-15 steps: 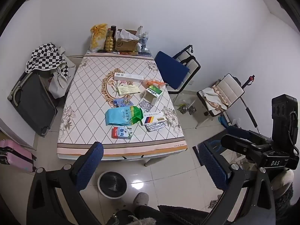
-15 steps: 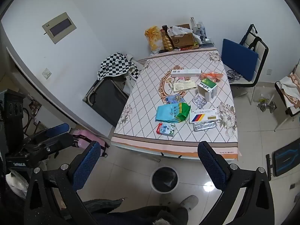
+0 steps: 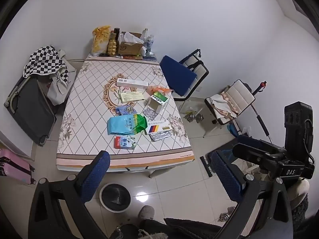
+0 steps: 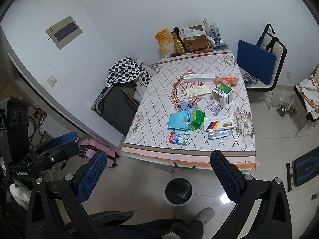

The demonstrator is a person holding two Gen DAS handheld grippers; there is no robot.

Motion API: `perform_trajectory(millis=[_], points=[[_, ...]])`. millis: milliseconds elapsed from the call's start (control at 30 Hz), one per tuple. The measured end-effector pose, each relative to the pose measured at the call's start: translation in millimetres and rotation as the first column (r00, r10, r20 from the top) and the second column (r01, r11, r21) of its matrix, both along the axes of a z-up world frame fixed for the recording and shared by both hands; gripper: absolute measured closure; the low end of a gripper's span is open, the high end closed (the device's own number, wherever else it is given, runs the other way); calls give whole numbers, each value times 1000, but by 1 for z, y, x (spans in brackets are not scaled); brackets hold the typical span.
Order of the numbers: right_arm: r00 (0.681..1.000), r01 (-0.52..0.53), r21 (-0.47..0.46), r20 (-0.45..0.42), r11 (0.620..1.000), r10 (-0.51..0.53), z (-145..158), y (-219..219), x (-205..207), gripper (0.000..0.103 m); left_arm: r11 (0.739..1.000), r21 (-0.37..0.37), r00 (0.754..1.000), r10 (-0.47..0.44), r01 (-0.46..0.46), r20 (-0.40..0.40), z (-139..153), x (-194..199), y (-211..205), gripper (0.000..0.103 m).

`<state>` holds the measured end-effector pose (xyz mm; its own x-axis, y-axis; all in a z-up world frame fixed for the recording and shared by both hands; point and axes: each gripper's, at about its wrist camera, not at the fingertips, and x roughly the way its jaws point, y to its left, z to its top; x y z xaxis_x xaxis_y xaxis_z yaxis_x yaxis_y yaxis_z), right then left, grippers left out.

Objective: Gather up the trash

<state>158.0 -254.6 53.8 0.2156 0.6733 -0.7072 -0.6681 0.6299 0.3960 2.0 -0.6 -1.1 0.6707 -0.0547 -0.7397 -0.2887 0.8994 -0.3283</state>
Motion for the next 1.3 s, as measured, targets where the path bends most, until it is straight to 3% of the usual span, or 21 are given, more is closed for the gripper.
perform_trajectory(millis=[1300], points=[[1000,-10,6,-1,1000,10,-2,3,1,0,1000,-6,1000,-22,22,7,4,4,6,0]])
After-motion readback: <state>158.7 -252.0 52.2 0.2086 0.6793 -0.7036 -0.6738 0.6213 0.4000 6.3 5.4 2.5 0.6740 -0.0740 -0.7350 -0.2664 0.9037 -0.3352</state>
